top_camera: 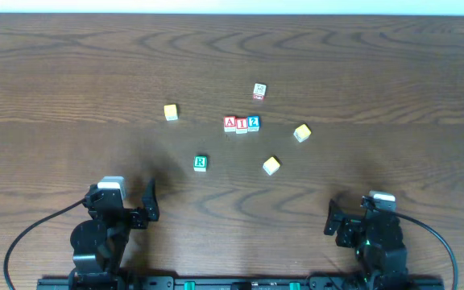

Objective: Spell out Ai2

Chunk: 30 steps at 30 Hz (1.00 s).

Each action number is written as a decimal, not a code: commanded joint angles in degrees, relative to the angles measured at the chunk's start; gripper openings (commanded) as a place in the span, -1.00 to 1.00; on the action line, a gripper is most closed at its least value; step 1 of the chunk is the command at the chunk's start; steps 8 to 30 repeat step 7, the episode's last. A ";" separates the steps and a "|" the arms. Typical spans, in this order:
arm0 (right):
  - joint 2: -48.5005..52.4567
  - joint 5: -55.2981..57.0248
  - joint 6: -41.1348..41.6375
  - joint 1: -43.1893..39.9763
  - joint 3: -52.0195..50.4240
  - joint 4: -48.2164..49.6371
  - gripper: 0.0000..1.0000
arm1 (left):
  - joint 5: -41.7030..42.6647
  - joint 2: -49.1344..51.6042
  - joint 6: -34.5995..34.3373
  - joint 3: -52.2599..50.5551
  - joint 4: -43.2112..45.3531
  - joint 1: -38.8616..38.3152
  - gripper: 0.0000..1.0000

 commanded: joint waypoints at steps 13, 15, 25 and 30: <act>-0.55 -0.17 1.03 -0.42 -0.76 0.00 0.99 | -0.17 -0.37 -0.22 -1.25 -0.02 0.31 0.91; -0.55 -0.17 1.03 -0.42 -0.76 0.00 0.99 | -0.17 -0.37 -0.22 -1.25 -0.02 0.31 0.91; -0.55 -0.17 1.03 -0.42 -0.76 0.00 0.99 | -0.17 -0.37 -0.22 -1.25 -0.02 0.31 0.91; -0.55 -0.17 1.03 -0.42 -0.76 0.00 0.99 | -0.17 -0.37 -0.22 -1.25 -0.02 0.31 0.91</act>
